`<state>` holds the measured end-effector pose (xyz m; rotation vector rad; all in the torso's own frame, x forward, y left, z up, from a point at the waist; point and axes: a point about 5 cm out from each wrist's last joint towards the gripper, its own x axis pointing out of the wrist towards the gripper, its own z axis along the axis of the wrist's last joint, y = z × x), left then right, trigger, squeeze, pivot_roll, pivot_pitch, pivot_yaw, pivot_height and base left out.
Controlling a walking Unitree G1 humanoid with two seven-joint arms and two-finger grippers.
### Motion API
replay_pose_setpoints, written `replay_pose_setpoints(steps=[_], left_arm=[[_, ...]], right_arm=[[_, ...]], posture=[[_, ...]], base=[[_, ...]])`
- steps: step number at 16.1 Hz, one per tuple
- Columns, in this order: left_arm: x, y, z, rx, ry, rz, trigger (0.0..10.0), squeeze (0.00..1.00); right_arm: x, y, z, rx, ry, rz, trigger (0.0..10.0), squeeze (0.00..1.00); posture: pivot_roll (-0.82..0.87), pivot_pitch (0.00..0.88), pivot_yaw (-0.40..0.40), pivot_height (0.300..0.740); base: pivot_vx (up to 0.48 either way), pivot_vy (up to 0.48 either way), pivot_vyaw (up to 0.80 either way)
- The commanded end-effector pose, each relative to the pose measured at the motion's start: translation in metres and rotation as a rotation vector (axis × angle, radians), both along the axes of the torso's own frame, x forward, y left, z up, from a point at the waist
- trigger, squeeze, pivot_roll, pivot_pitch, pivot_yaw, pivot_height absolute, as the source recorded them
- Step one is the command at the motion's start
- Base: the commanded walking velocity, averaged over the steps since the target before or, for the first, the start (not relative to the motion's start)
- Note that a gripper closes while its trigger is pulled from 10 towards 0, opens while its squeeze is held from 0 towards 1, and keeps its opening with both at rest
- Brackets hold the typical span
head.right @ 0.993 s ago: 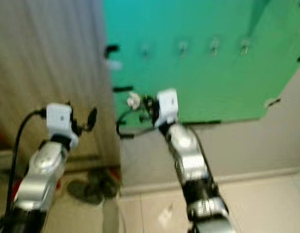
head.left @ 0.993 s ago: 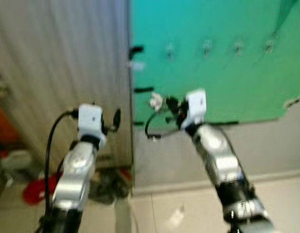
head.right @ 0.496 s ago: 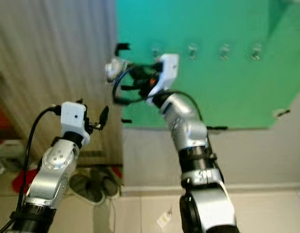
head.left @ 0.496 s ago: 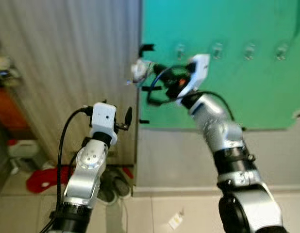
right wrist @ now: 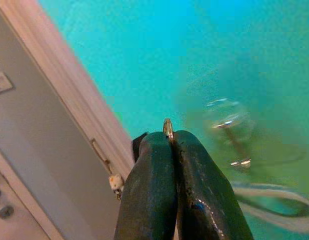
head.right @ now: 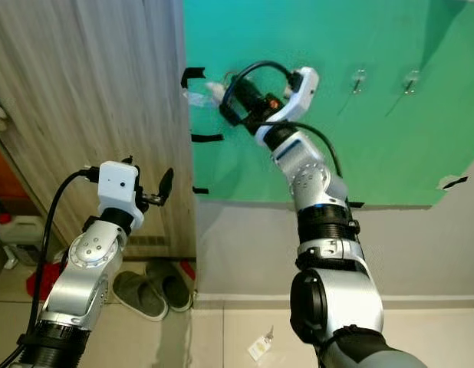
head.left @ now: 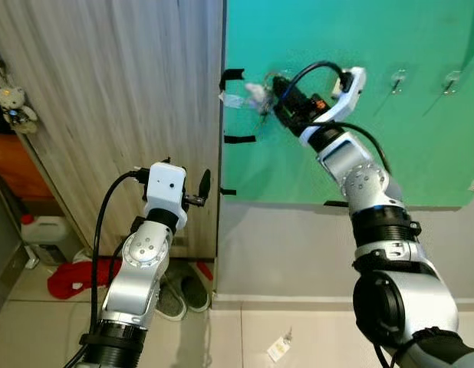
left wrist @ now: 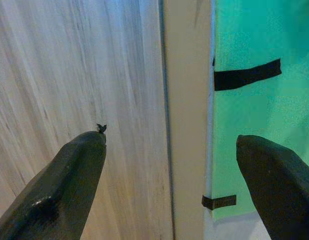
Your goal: Hang keys on a hook
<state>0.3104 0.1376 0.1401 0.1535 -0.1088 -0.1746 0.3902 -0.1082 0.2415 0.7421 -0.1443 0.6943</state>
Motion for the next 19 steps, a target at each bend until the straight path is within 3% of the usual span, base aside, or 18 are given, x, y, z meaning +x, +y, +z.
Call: replay_pose_setpoints(steps=[1,8,12,16,19], left_arm=[[0.0,-0.003,0.001,0.013,0.0,-0.017,10.0,0.0],[0.0,-0.006,-0.001,0.012,0.011,-0.032,10.0,0.0],[0.001,-0.009,-0.001,0.014,0.013,-0.044,10.0,0.0],[0.0,-0.01,-0.003,0.017,0.019,-0.052,10.0,0.0],[0.001,-0.012,-0.004,0.013,0.027,-0.066,10.0,0.0]], right_arm=[[0.002,-0.001,0.002,0.02,0.015,0.008,10.0,0.0],[0.0,-0.005,-0.005,0.034,0.038,0.009,10.0,0.0],[-0.005,-0.01,0.002,0.009,-0.014,0.004,10.0,0.0],[-0.013,-0.021,0.005,-0.033,-0.048,-0.029,10.0,0.0],[-0.015,-0.026,0.004,-0.011,-0.026,-0.04,10.0,0.0]], posture=[[0.18,0.0,-0.041,0.74],[0.17,0.0,-0.036,0.74],[0.15,0.0,-0.027,0.74],[0.14,0.0,-0.023,0.74],[0.13,0.0,-0.02,0.74]], base=[[0.0,0.0,0.0],[0.0,0.0,0.0],[0.0,0.0,0.0],[0.0,0.0,0.0],[0.0,0.0,0.0]])
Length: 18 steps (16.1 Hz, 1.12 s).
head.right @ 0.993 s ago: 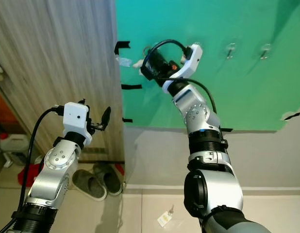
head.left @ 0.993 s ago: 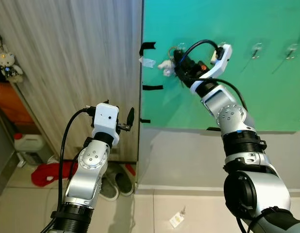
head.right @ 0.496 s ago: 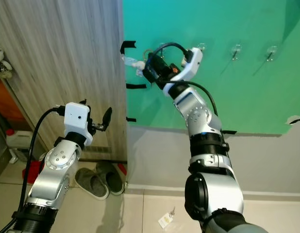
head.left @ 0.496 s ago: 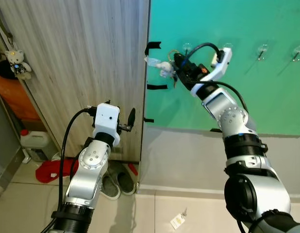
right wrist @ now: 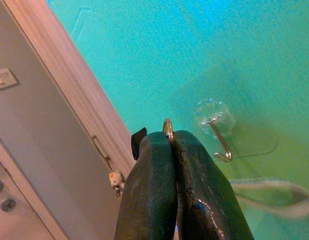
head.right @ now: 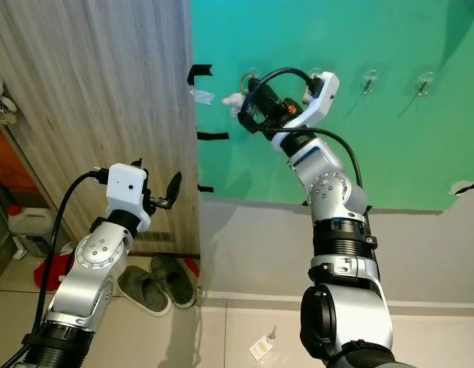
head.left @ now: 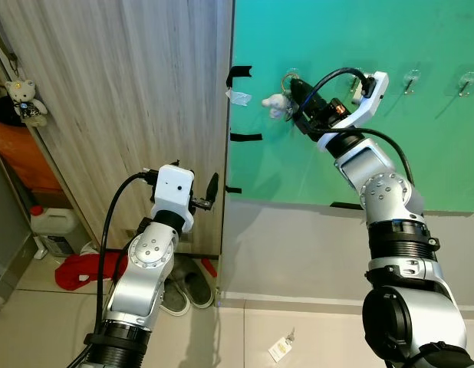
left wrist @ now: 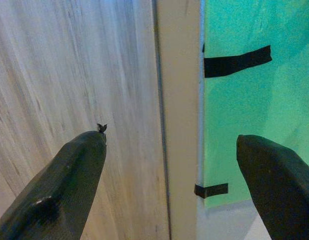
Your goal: Hang keys on a hook
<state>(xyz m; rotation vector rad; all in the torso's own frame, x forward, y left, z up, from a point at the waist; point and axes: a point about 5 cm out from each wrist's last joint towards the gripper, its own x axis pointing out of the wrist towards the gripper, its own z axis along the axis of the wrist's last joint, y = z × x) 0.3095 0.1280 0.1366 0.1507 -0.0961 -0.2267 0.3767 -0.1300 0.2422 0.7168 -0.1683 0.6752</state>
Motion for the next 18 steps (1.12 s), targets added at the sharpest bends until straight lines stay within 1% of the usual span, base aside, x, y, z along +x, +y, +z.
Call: replay_pose_setpoints(steps=[1,2,3,5,6,7,9,11,14,15,16,17,18], left_arm=[[0.001,-0.004,-0.002,0.004,0.02,-0.026,10.0,0.0],[0.0,-0.005,-0.003,-0.021,0.033,-0.056,10.0,0.0],[-0.001,-0.006,-0.004,-0.021,0.034,-0.061,10.0,0.0],[-0.001,-0.006,-0.004,-0.015,0.033,-0.057,10.0,0.0],[0.0,-0.008,-0.004,-0.03,0.035,-0.053,10.0,0.0],[-0.001,-0.009,-0.002,-0.059,0.02,-0.063,10.0,0.0],[-0.003,-0.01,0.012,-0.123,-0.07,-0.082,10.0,0.0],[-0.003,-0.01,0.016,-0.133,-0.092,-0.082,10.0,0.0],[-0.003,-0.01,0.018,-0.143,-0.102,-0.091,10.0,0.0],[-0.004,-0.01,0.018,-0.145,-0.104,-0.094,10.0,0.0],[-0.004,-0.011,0.018,-0.145,-0.104,-0.096,10.0,0.0],[-0.004,-0.011,0.017,-0.145,-0.102,-0.096,10.0,0.0],[-0.004,-0.011,0.017,-0.144,-0.098,-0.099,10.0,0.0]], right_arm=[[-0.002,-0.005,0.003,0.024,0.006,-0.01,10.0,0.0],[-0.003,-0.007,0.003,0.046,0.019,-0.01,10.0,0.0],[-0.003,-0.009,0.003,0.051,0.029,-0.017,10.0,0.0],[-0.001,-0.012,-0.001,0.063,0.057,-0.028,10.0,0.0],[0.0,-0.014,-0.006,0.08,0.087,-0.029,10.0,0.0],[0.0,-0.016,-0.008,0.094,0.105,-0.033,10.0,0.0],[0.003,-0.022,-0.016,0.131,0.15,-0.052,10.0,0.0],[0.004,-0.023,-0.019,0.139,0.167,-0.054,10.0,0.0],[0.006,-0.022,-0.019,0.185,0.204,-0.047,10.0,0.0],[0.008,-0.023,-0.02,0.212,0.222,-0.047,10.0,0.0],[0.01,-0.027,-0.026,0.236,0.268,-0.066,10.0,0.0],[0.01,-0.027,-0.03,0.225,0.29,-0.075,10.0,0.0],[0.011,-0.028,-0.039,0.193,0.327,-0.088,10.0,0.0]], posture=[[0.13,0.0,-0.019,0.74],[0.13,0.0,-0.018,0.74],[0.13,0.0,-0.018,0.74],[0.13,0.0,-0.018,0.74],[0.13,0.0,-0.019,0.74],[0.13,0.0,-0.018,0.74],[0.13,0.0,-0.018,0.74],[0.13,0.0,-0.018,0.74],[0.13,0.0,-0.015,0.74],[0.13,0.0,-0.016,0.74],[0.13,0.0,-0.018,0.74],[0.13,0.0,-0.018,0.74],[0.13,0.0,-0.02,0.74]], base=[[0.0,0.0,0.0],[0.0,0.0,0.0],[0.0,0.0,0.0],[0.0,0.0,0.0],[0.0,0.0,0.0],[0.0,0.0,0.0],[0.0,0.0,0.0],[0.0,0.0,0.0],[0.0,0.0,0.0],[0.0,0.0,0.0],[0.0,0.0,0.0],[0.0,0.0,0.0],[0.0,0.0,0.0]])
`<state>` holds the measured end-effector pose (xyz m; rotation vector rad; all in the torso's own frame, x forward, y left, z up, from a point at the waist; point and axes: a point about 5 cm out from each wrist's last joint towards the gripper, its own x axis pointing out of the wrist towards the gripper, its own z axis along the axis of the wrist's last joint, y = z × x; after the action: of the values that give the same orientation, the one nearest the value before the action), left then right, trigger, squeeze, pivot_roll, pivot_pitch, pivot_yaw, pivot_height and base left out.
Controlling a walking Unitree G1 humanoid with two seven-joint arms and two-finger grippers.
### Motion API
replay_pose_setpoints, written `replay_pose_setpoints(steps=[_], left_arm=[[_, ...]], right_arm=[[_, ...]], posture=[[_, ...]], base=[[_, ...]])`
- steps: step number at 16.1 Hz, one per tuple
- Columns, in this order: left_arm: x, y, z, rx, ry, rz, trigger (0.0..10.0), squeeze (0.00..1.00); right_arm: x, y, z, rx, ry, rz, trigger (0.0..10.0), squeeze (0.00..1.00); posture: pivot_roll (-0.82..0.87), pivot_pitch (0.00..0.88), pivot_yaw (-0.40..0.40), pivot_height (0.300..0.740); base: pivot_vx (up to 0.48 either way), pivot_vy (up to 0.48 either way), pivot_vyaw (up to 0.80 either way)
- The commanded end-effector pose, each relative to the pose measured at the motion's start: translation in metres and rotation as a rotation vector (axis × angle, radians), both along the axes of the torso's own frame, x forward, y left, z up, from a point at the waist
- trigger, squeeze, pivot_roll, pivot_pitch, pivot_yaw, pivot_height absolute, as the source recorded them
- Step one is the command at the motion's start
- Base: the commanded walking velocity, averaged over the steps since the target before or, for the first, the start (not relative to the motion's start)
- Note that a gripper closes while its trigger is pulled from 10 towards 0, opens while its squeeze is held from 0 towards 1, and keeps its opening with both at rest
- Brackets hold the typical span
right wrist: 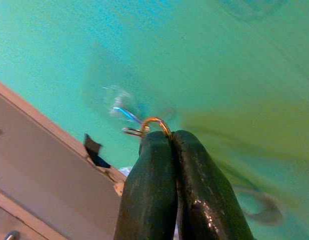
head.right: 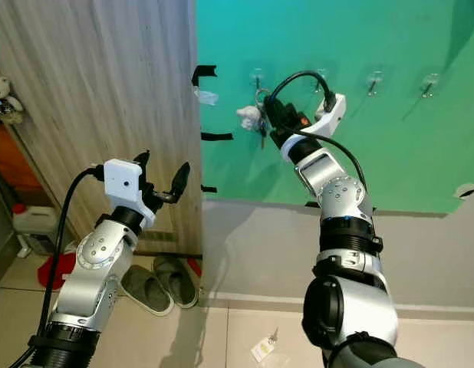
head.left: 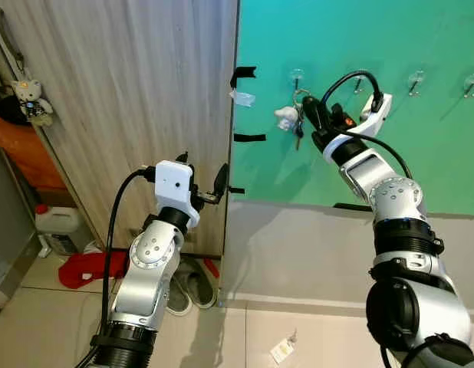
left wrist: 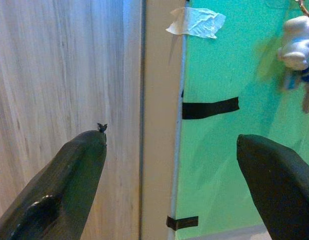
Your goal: Hang keys on a hook
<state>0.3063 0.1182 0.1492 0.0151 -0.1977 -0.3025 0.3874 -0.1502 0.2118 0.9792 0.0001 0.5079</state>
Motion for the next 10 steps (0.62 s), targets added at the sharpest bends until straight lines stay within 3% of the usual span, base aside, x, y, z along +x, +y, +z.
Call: replay_pose_setpoints(steps=[1,2,4,5,8,9,10], left_arm=[[-0.001,-0.003,0.003,-0.013,-0.013,-0.025,10.0,0.0],[-0.002,-0.004,0.003,-0.021,-0.011,-0.037,10.0,0.0],[-0.002,-0.004,0.003,-0.012,-0.015,-0.033,10.0,0.0],[-0.002,-0.003,0.004,-0.006,-0.018,-0.03,10.0,0.0],[-0.004,0.0,0.006,-0.002,-0.031,-0.026,10.0,0.0],[-0.005,0.0,0.007,-0.002,-0.043,-0.031,10.0,0.0],[-0.005,0.0,0.008,0.003,-0.046,-0.034,10.0,0.0]], right_arm=[[0.0,-0.01,-0.022,-0.073,0.104,-0.059,10.0,0.0],[0.0,-0.012,-0.034,-0.106,0.162,-0.095,10.0,1.0],[-0.002,-0.016,-0.049,-0.16,0.209,-0.176,10.0,1.0],[-0.004,-0.015,-0.046,-0.211,0.159,-0.189,10.0,1.0],[-0.022,-0.018,-0.018,-0.631,-0.196,-0.402,10.0,1.0],[-0.032,-0.014,-0.016,-0.702,-0.266,-0.418,10.0,1.0],[-0.036,-0.012,-0.02,-0.706,-0.261,-0.408,10.0,1.0]], posture=[[0.13,0.0,-0.02,0.74],[0.13,0.0,-0.021,0.74],[0.13,0.0,-0.023,0.74],[0.14,0.0,-0.025,0.74],[0.14,0.0,-0.024,0.74],[0.14,0.0,-0.021,0.74],[0.14,0.0,-0.02,0.74]], base=[[0.0,0.0,0.0],[0.0,0.0,0.0],[0.0,0.0,0.0],[0.0,0.0,0.0],[0.0,0.0,0.0],[0.0,0.0,0.0],[0.0,0.0,0.0]])
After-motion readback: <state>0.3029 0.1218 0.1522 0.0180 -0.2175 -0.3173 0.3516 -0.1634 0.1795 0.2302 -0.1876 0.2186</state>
